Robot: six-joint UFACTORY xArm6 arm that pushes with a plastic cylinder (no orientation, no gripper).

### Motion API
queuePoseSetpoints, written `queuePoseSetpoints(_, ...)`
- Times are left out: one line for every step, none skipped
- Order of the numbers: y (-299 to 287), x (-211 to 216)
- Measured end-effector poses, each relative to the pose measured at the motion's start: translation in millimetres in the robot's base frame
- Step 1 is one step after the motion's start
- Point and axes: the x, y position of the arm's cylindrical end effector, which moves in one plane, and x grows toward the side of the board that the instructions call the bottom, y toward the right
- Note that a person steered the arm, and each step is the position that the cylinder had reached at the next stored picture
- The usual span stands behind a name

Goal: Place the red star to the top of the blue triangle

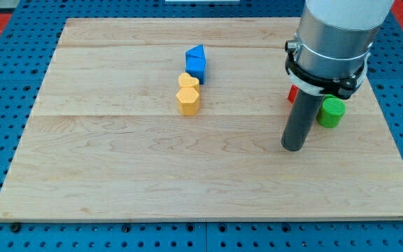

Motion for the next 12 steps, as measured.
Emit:
queuePoseSetpoints(3.9, 0.0)
queuePoseSetpoints(19.6, 1.8)
queuePoseSetpoints(24.7, 4.1)
queuePoseSetpoints(24.7, 4.1)
queuePoseSetpoints(27.3, 4.1)
queuePoseSetpoints(27.2, 3.8)
queuePoseSetpoints(53.4, 3.8)
queuePoseSetpoints(61.4, -2.9)
queuePoseSetpoints(74.1, -26.0)
queuePoseSetpoints(77.4, -54.7)
queuePoseSetpoints(51.2, -76.3)
queuePoseSetpoints(41.2, -78.4)
